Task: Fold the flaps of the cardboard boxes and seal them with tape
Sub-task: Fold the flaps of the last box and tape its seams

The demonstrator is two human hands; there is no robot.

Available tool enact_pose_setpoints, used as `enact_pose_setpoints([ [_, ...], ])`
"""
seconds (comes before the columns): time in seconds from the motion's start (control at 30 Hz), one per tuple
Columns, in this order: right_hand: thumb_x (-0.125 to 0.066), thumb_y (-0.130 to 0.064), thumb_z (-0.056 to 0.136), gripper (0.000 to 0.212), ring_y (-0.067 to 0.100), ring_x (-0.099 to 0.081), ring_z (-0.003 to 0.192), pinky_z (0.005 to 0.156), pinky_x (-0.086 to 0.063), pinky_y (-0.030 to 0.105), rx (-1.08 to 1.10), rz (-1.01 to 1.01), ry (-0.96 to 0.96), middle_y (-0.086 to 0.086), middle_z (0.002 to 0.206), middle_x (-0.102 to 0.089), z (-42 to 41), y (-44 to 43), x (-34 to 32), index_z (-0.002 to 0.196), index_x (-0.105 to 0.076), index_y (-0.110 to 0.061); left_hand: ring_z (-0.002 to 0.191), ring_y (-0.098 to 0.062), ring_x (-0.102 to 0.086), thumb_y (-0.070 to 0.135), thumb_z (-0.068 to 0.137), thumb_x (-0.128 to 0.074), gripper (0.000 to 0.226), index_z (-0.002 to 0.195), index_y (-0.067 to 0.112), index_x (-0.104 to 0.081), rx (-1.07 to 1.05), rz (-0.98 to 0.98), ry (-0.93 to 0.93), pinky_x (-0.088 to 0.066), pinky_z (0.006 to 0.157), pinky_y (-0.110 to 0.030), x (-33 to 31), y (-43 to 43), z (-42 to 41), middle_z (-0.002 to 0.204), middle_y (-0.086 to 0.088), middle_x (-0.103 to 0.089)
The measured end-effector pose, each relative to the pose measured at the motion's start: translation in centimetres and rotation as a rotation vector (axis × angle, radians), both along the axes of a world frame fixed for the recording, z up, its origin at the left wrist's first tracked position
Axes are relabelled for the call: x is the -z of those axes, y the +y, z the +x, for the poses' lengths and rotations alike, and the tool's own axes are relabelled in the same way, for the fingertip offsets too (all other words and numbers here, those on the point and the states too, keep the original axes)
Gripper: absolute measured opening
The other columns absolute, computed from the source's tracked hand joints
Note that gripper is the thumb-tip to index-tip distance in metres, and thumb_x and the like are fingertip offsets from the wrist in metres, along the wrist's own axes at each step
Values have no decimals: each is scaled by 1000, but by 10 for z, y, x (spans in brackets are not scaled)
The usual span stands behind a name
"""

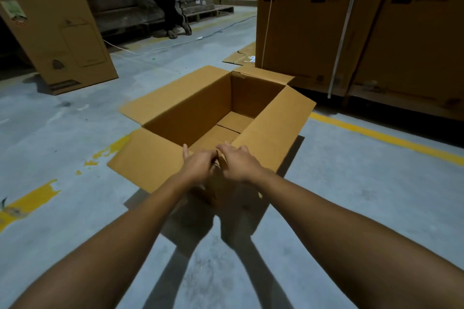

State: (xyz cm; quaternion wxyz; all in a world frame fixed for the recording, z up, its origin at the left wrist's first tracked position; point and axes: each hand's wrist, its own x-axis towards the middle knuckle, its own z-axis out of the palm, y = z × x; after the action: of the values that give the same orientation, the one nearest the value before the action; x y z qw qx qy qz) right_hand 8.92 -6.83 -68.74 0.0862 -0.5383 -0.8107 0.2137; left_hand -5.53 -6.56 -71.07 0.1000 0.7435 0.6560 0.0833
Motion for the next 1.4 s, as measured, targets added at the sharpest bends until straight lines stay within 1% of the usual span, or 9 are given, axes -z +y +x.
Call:
enact_pose_setpoints([
  [0.1,-70,-36,88,65,29,-34,128,98,-47,44,-46,87,-240,3,148,-44,19,-27,8,146,-41,-29,126,-13,-49,20,99,-54,17,115,25,-59,58,-12,-28,8,121,-52,6,-49,26,115,8,-63],
  [0.23,-67,-39,91,35,25,-42,111,82,-48,37,28,187,-298,3,122,-52,55,-78,19,120,-60,-20,121,-11,-48,39,97,-55,26,121,28,-59,311,-75,-170,-16,120,-49,-2,-95,33,119,9,-62],
  [0.4,-67,-23,91,15,21,-45,101,79,-50,35,248,204,-321,-2,113,-58,123,-131,6,105,-63,-20,141,-21,-32,52,100,-35,48,142,32,-46,315,-242,75,-9,119,-59,-18,-114,22,148,3,-47],
  [0.57,-62,-19,95,9,14,-34,92,70,-39,28,368,198,-371,-4,117,-57,198,-201,1,104,-62,-19,91,-16,-54,47,101,-21,45,87,29,-60,308,-153,102,-31,109,-54,-3,-148,44,90,1,-63],
  [0.8,-59,-20,98,21,20,-44,116,75,-39,24,447,83,-448,-6,160,-37,300,-300,0,118,-67,-22,81,-23,-61,47,105,-22,51,80,23,-59,415,-62,42,-38,95,-43,3,-218,165,83,-2,-66],
  [0.97,-64,-43,92,43,24,-35,126,93,-45,35,439,22,-535,-3,167,-17,348,-367,3,133,-55,-31,88,-25,-59,44,107,-26,45,80,23,-55,524,-146,11,-38,94,-44,-5,-249,206,86,-2,-64],
  [1.1,-63,-53,91,65,27,-31,137,103,-42,43,481,-2,-508,-2,167,-17,345,-401,8,149,-39,-35,99,-23,-61,40,105,-36,37,99,20,-66,525,-230,-50,-43,95,-45,-13,-260,210,99,-2,-68],
  [1.27,-48,-36,103,55,25,-36,133,106,-41,38,514,31,-372,-4,164,-30,339,-425,0,156,-33,-34,131,-25,-51,39,104,-44,42,137,18,-58,508,-309,-102,-39,110,-38,-37,-279,202,141,-3,-57],
  [1.4,-47,-10,101,55,23,-42,128,102,-42,34,540,64,-244,-5,160,-38,332,-428,-6,151,-44,-32,126,-25,-53,44,102,-49,42,129,16,-64,487,-480,-112,-39,107,-39,-66,-283,197,138,-9,-59],
])
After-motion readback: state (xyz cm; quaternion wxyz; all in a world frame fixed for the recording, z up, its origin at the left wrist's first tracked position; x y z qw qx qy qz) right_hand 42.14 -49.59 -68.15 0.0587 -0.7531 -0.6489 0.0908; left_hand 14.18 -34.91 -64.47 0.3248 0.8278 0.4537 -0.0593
